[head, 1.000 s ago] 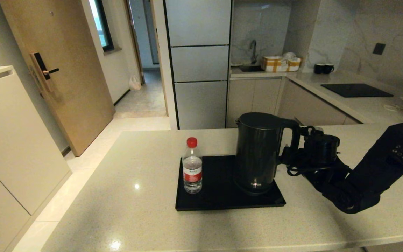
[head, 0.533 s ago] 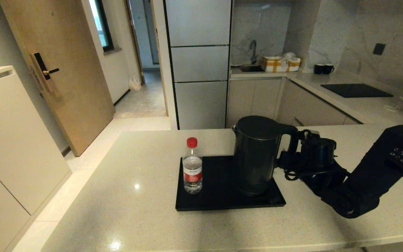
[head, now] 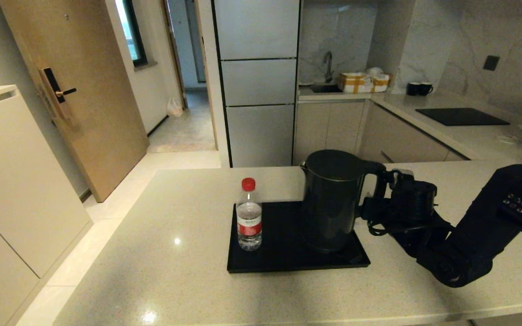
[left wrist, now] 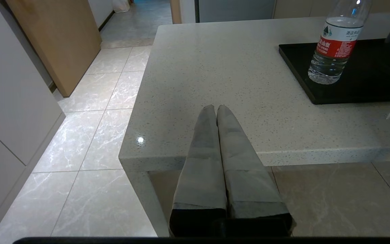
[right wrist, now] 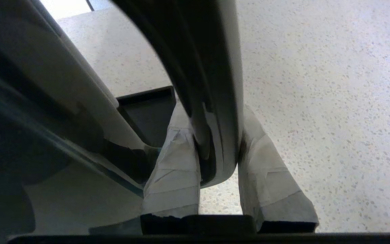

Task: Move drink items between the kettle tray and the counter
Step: Return the kettle to its original position

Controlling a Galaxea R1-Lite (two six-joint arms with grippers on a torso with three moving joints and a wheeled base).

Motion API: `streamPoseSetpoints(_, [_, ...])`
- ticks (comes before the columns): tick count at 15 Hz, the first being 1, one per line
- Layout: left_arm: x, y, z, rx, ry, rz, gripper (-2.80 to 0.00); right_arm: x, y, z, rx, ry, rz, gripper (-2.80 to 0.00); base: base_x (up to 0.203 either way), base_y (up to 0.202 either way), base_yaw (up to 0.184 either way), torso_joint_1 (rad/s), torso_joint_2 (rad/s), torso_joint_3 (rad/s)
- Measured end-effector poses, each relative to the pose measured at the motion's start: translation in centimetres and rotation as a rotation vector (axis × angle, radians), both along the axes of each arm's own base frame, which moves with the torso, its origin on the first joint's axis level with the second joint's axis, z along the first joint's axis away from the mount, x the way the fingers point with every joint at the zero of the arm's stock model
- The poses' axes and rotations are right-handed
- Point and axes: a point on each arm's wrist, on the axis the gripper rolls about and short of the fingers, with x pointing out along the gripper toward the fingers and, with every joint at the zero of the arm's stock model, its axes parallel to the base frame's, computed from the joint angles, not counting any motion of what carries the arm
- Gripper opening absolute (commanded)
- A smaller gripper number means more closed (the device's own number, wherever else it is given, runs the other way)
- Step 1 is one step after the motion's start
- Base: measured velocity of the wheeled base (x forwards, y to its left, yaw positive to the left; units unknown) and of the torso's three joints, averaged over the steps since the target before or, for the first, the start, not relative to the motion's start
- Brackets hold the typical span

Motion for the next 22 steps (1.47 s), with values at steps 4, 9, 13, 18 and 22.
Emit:
streamPoseSetpoints(4, [0.0, 0.0, 0.0, 0.0, 0.0, 0.0, -2.8, 0.1, 0.0, -0.7, -0.005, 0.019, -0.002, -2.8, 0.0, 0.0, 0.0, 0.0, 0.0, 0.0])
streamPoseSetpoints(9, [0.0, 0.0, 0.0, 0.0, 0.0, 0.0, -2.8, -0.4, -0.2, -0.7, 0.004, 0.033, 0.019, -2.8, 0.0, 0.0, 0.0, 0.0, 0.0, 0.0])
streamPoseSetpoints(13, [0.0, 0.0, 0.0, 0.0, 0.0, 0.0, -2.8, -1.6, -0.4, 0.0, 0.016, 0.048, 0.066, 0.0, 0.0, 0.0, 0.0, 0.0, 0.0, 0.0])
streamPoseSetpoints(18, [0.0, 0.0, 0.0, 0.0, 0.0, 0.0, -2.8, -1.6, -0.5, 0.2, 0.016, 0.038, 0.062, 0.0, 0.0, 0.0, 0.0, 0.0, 0.0, 0.0])
streamPoseSetpoints(22, [0.0, 0.0, 0.0, 0.0, 0.0, 0.0, -2.8, -1.9, -1.2, 0.9, 0.021, 0.031, 0.072, 0.0, 0.0, 0.0, 0.0, 0.0, 0.0, 0.0])
